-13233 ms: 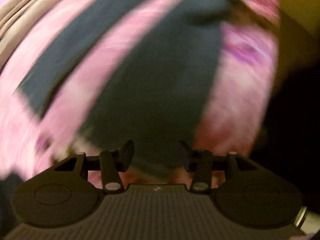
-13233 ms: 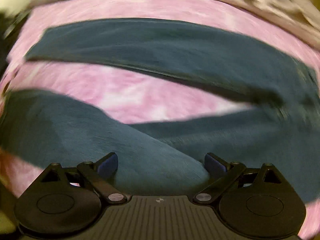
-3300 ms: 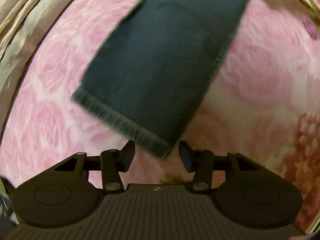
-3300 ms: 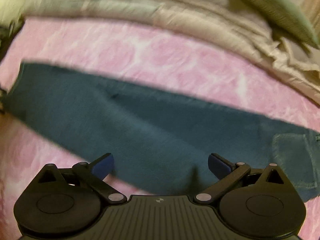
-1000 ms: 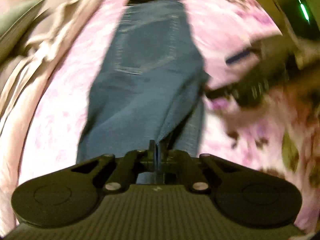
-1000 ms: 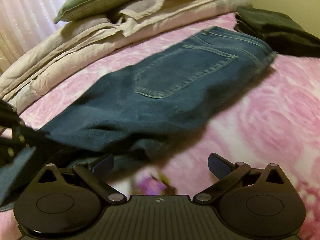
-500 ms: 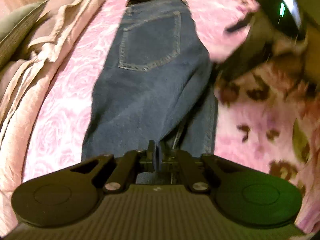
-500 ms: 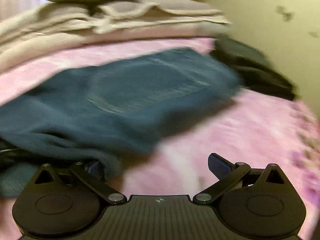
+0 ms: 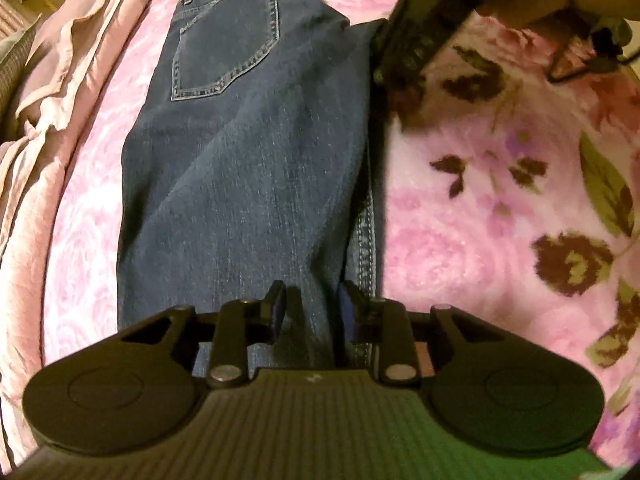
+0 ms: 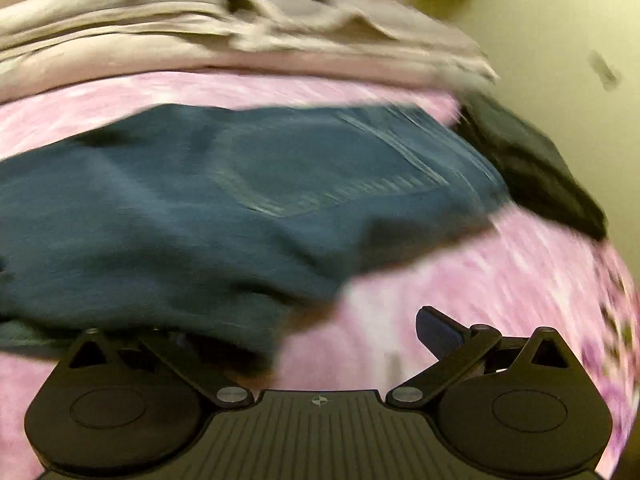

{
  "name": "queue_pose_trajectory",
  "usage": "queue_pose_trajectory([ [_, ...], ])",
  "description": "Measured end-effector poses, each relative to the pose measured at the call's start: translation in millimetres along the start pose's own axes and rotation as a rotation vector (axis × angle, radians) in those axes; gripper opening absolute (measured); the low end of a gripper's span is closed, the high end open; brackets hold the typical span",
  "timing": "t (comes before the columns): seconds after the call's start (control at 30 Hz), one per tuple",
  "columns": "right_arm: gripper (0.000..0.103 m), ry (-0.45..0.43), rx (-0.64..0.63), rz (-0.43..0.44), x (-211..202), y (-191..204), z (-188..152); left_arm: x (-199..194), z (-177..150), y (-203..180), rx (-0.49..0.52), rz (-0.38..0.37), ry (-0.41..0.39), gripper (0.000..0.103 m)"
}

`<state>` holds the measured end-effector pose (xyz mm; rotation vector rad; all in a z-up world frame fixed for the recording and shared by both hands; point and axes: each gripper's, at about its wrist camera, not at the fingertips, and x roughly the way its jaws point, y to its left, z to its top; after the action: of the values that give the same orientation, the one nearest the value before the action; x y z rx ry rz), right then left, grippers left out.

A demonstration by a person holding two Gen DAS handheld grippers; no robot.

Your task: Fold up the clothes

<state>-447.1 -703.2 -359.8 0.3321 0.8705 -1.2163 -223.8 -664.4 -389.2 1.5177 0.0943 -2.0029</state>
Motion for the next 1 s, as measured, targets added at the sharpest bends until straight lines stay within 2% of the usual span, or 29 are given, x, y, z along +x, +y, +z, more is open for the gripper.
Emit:
queue_pose_trajectory([
  [0.03, 0.103, 0.028, 0.056, -0.006, -2.0, -12.2, -1.0, -3.2, 1.0, 1.6, -0.01, -0.004, -0.003, 0.025],
  [0.13, 0.103, 0.096, 0.144, 0.079, -17.8, -37.5, -6.2, -18.9, 11.3, 1.6, -0.032, -0.02, -0.034, 0.027],
  [0.2, 0.103, 0.11, 0.191, 0.148, -32.8, -55.8, -6.0, -29.4, 25.2, -3.2, -0.034, -0.024, -0.074, 0.034],
  [0.3, 0.103, 0.081, 0.298, 0.22, -41.7, -92.4, 5.5, -37.1, 54.3, -14.2, -0.018, -0.01, -0.148, 0.04],
  [0.4, 0.103, 0.069, 0.436, 0.273, -19.1, -130.7, 33.2, -28.3, 90.9, -34.8, 0.077, 0.035, -0.218, 0.04],
  [0.5, 0.102, 0.075, 0.593, 0.36, 22.8, -162.4, 62.4, -7.9, 122.7, -60.2, 0.229, 0.086, -0.245, 0.04],
  [0.53, 0.102, 0.078, 0.631, 0.381, 36.8, -170.3, 70.8, 0.9, 129.4, -67.4, 0.279, 0.108, -0.238, 0.039],
  [0.57, 0.102, 0.085, 0.662, 0.388, 49.5, -177.0, 77.0, 10.1, 134.5, -72.6, 0.322, 0.122, -0.221, 0.03],
  [0.6, 0.102, 0.092, 0.693, 0.395, 62.2, -183.7, 83.2, 19.6, 138.3, -75.2, 0.35, 0.127, -0.199, 0.012],
  [0.7, 0.101, 0.106, 0.788, 0.411, 96.7, -204.4, 96.8, 30.9, 139.1, -69.5, 0.316, 0.095, -0.179, 0.004],
  [0.8, 0.047, 0.156, 0.874, 0.389, 126.6, -228.0, 101.6, 26.8, 129.6, -66.7, 0.3, 0.082, -0.198, 0.0],
  [0.9, 0.042, 0.164, 0.878, 0.365, 144.8, -248.8, 119.3, 25.2, 126.4, -63.1, 0.289, 0.062, -0.207, 0.0],
  [1.0, 0.042, 0.188, 0.866, 0.323, 162.2, -262.1, 133.0, 29.1, 129.8, -57.7, 0.246, 0.033, -0.191, 0.0],
])
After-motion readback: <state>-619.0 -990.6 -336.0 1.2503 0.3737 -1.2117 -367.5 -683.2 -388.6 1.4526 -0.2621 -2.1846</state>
